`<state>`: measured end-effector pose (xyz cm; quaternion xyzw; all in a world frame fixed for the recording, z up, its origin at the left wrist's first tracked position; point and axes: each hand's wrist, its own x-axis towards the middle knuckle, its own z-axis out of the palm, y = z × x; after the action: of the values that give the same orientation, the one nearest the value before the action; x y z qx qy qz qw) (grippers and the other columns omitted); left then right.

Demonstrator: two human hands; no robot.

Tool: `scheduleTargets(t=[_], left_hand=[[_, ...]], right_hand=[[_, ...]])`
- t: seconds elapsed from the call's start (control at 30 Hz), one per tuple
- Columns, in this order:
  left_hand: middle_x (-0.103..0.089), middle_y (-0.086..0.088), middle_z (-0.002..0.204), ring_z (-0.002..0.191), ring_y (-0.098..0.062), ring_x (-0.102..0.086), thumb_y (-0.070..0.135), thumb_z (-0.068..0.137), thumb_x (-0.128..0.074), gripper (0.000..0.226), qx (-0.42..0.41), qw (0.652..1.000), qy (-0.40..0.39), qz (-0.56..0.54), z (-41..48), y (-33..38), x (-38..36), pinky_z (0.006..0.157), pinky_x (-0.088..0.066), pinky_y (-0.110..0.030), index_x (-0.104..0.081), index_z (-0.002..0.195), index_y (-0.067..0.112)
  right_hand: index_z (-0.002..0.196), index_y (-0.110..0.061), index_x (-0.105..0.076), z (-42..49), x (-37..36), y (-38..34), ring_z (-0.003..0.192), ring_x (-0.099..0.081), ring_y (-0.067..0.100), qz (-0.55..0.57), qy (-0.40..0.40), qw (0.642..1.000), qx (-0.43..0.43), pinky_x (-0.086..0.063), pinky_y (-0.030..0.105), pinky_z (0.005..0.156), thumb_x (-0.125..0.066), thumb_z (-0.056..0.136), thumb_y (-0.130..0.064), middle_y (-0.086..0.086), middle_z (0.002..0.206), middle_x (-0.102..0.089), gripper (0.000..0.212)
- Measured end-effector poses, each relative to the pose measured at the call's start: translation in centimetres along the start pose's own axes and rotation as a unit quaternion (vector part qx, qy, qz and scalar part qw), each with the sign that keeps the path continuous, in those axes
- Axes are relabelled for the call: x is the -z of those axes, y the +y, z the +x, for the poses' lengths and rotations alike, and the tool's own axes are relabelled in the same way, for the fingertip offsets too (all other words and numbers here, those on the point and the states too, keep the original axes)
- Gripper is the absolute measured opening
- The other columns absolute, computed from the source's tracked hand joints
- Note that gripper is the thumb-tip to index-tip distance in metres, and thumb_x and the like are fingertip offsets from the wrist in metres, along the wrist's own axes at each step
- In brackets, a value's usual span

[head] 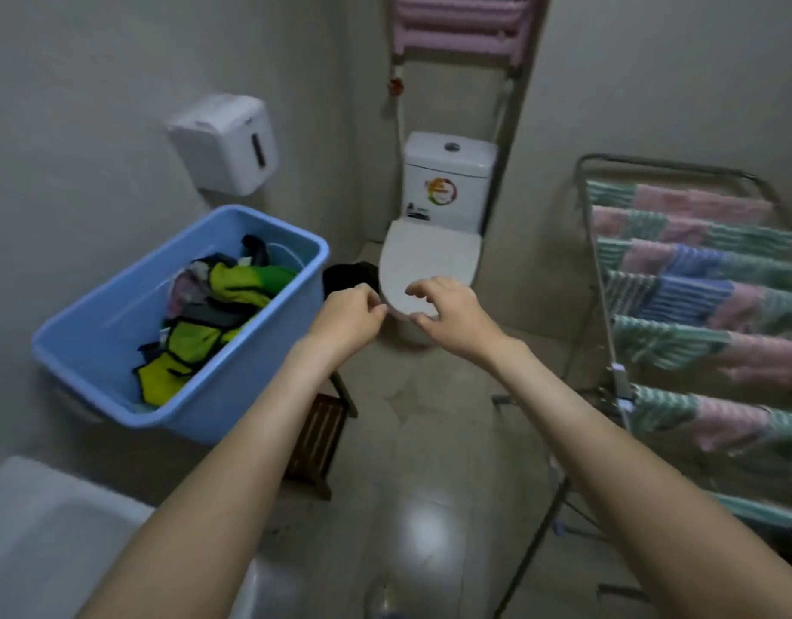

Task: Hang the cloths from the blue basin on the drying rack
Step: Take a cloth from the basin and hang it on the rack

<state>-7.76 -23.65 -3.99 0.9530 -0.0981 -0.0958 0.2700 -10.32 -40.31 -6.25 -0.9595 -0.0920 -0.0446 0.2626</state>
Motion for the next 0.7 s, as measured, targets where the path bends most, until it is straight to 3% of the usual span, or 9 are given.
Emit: scheduleTargets(t=[0.2,0.33,0.47,0.6,0.7], left_hand=[[-0.064,-0.009,0.111,0.104,-0.027,-0.057,0.027,0.097,-0.048,0.024,0.101,0.993,0.053,-0.013,0.2,-7.5,5.2,0.084,-0.046,-0.035,-0.06,0.109,0.011],[-0.066,-0.008,0.108,0.099,-0.024,-0.059,0.024,0.095,-0.049,0.019,0.176,0.978,0.102,-0.044,-0.1,-12.4,7.6,0.08,-0.045,-0.031,-0.061,0.106,0.014],[-0.066,-0.009,0.109,0.104,-0.027,-0.059,0.024,0.095,-0.05,0.021,0.249,0.956,0.148,-0.054,0.7,-15.5,9.2,0.084,-0.044,-0.032,-0.062,0.108,0.013],[-0.066,-0.01,0.112,0.109,-0.029,-0.057,0.024,0.095,-0.051,0.021,0.312,0.931,0.171,-0.077,2.6,-17.3,9.3,0.088,-0.045,-0.033,-0.063,0.108,0.012],[-0.065,-0.011,0.117,0.111,-0.029,-0.057,0.025,0.095,-0.051,0.026,0.344,0.919,0.165,-0.099,4.4,-17.9,9.0,0.091,-0.045,-0.033,-0.06,0.116,0.013]], right_hand=[[0.127,-0.012,-0.051,9.5,-4.3,-6.3,0.113,-0.051,0.028,0.039,-0.084,0.994,0.059,-0.04,0.042,0.099,-0.059,0.088,-0.021,0.01,0.12,-0.058,0.041],[0.132,-0.01,-0.046,15.4,-7.6,-9.9,0.115,-0.053,0.026,0.065,-0.148,0.983,0.088,-0.041,0.033,0.094,-0.059,0.09,-0.019,0.012,0.125,-0.056,0.044],[0.133,-0.01,-0.047,21.1,-11.3,-12.3,0.118,-0.051,0.026,0.06,-0.229,0.965,0.11,-0.041,0.033,0.091,-0.054,0.094,-0.022,0.01,0.129,-0.054,0.042],[0.117,-0.005,-0.051,24.9,-13.4,-11.9,0.094,-0.057,0.028,0.008,-0.304,0.948,0.089,-0.041,0.033,0.068,-0.05,0.091,-0.018,0.014,0.109,-0.06,0.029],[0.079,-0.009,-0.049,27.0,-14.2,-11.6,0.067,-0.049,0.021,-0.047,-0.378,0.922,0.073,-0.033,0.029,0.053,-0.049,0.089,-0.019,0.006,0.073,-0.052,0.014]])
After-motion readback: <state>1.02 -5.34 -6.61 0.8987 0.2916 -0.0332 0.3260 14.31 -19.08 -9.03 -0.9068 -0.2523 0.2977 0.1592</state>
